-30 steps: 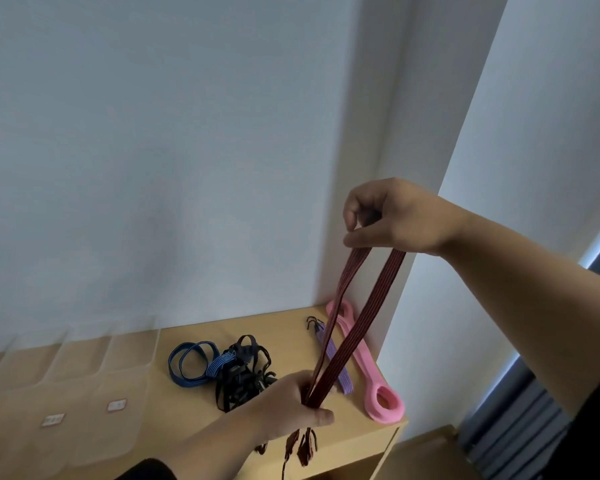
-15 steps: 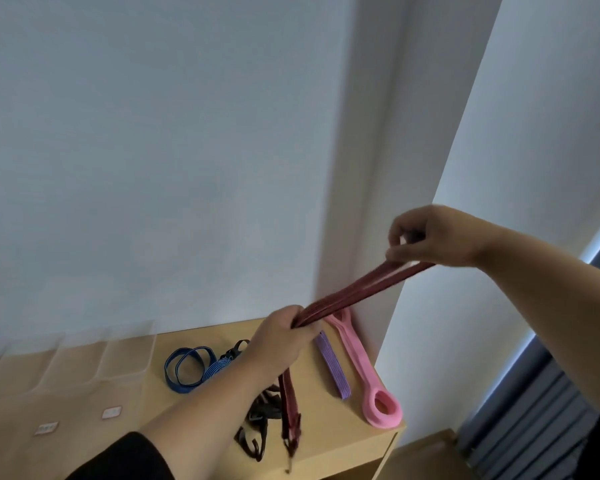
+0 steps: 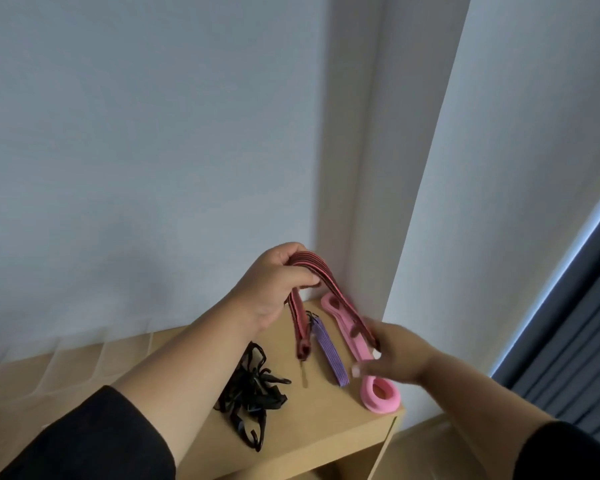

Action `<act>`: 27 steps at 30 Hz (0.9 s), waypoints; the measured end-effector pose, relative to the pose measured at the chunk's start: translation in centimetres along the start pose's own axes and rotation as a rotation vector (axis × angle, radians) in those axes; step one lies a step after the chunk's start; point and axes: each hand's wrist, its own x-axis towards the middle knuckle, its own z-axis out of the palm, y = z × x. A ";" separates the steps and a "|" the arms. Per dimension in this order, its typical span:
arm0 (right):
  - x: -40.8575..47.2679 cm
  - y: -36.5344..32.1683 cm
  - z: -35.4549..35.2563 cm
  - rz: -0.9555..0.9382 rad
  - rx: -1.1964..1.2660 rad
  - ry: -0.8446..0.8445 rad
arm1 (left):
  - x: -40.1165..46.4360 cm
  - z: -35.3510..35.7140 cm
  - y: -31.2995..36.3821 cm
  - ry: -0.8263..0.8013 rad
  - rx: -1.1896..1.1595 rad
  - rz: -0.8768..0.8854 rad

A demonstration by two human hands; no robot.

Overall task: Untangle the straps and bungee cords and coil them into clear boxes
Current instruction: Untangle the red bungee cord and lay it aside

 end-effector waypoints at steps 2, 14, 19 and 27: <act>0.1 -0.8 2.7 -0.106 0.252 -0.038 | 0.2 1.0 0.2 -0.008 -0.196 -0.041; 0.2 -4.6 9.4 -0.174 0.707 -0.032 | 0.0 4.5 -0.8 -0.015 -0.197 -0.043; 0.6 -6.6 7.8 -0.376 0.791 0.201 | -0.4 4.7 -1.0 0.032 -0.039 -0.031; 1.0 -8.8 8.3 -0.102 1.046 0.301 | -0.3 3.9 -0.7 0.250 -0.249 0.009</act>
